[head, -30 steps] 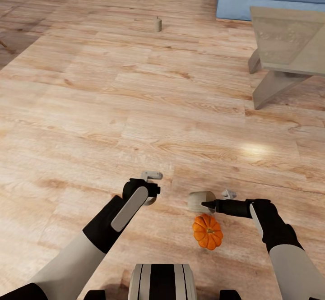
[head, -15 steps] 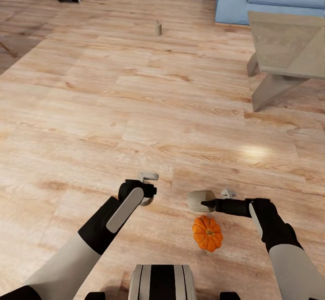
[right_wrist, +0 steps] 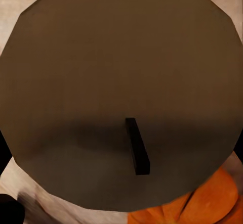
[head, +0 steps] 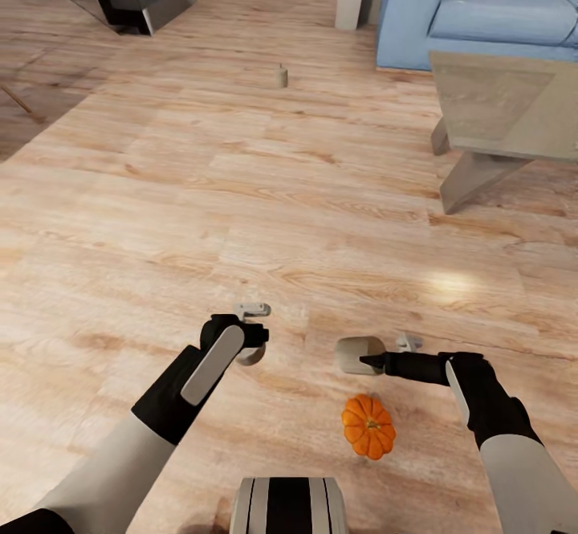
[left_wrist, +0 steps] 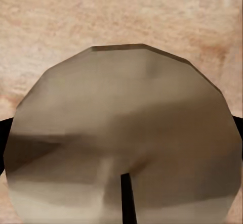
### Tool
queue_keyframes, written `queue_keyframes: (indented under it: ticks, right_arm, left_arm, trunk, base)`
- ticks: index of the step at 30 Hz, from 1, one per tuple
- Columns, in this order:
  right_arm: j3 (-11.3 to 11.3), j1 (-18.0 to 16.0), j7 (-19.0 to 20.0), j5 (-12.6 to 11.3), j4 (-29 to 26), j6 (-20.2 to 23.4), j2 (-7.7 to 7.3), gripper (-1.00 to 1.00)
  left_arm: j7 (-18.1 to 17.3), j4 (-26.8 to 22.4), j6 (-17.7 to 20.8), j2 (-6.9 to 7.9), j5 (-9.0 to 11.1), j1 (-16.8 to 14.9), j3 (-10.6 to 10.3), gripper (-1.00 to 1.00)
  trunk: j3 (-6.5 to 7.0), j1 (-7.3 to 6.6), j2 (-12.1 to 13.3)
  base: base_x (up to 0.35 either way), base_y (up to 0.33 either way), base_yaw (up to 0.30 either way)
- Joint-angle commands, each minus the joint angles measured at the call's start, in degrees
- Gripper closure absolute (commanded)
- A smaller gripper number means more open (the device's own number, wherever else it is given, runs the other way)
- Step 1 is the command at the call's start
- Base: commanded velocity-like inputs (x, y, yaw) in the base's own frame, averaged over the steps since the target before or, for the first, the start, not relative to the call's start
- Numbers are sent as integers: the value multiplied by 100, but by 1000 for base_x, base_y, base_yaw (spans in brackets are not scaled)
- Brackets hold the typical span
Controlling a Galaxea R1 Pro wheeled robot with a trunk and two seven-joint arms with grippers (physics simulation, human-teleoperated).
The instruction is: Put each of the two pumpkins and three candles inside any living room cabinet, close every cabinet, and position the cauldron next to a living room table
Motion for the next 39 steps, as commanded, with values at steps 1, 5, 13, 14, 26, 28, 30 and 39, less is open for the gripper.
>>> queue_keyframes:
  ticks: [1,5,13,14,26,28,30,39]
  right_arm:
    - [4,0,-1,7,3,-4,0,100]
    - [40,0,-16,44,72,-36,27,100]
    - [54,0,-38,85,42,-127,2,100]
    - [54,0,-33,82,14,-126,-11,100]
    - [54,0,-510,762,78,-128,17,100]
    - [52,0,-519,777,76,-126,17,100]
    - [48,0,-523,779,74,-125,12,100]
    - [37,0,-603,780,31,-108,19,100]
  left_arm:
    - [0,33,-10,65,18,-1,27,100]
    - [5,217,-6,229,25,1,545,100]
    - [1,506,-5,-170,17,7,650,100]
    - [2,475,-5,-155,22,2,663,100]
    - [-3,446,4,-160,36,-3,690,100]
    - [-3,453,4,-181,36,-3,686,100]
    - [-3,467,-1,-192,36,-3,680,100]
    - [-3,496,-4,-211,100,6,676,100]
  trunk:
    - [23,-2,2]
    - [111,-13,7]
    - [289,-33,18]
    - [311,-36,19]
    - [577,-67,35]
    - [621,-72,38]
    - [665,-77,40]
    - [865,-100,52]
  base:
    - [0,0,0]
    - [0,0,0]
    - [0,0,0]
    - [0,0,0]
    - [0,0,0]
    - [0,0,0]
    - [0,0,0]
    - [0,0,180]
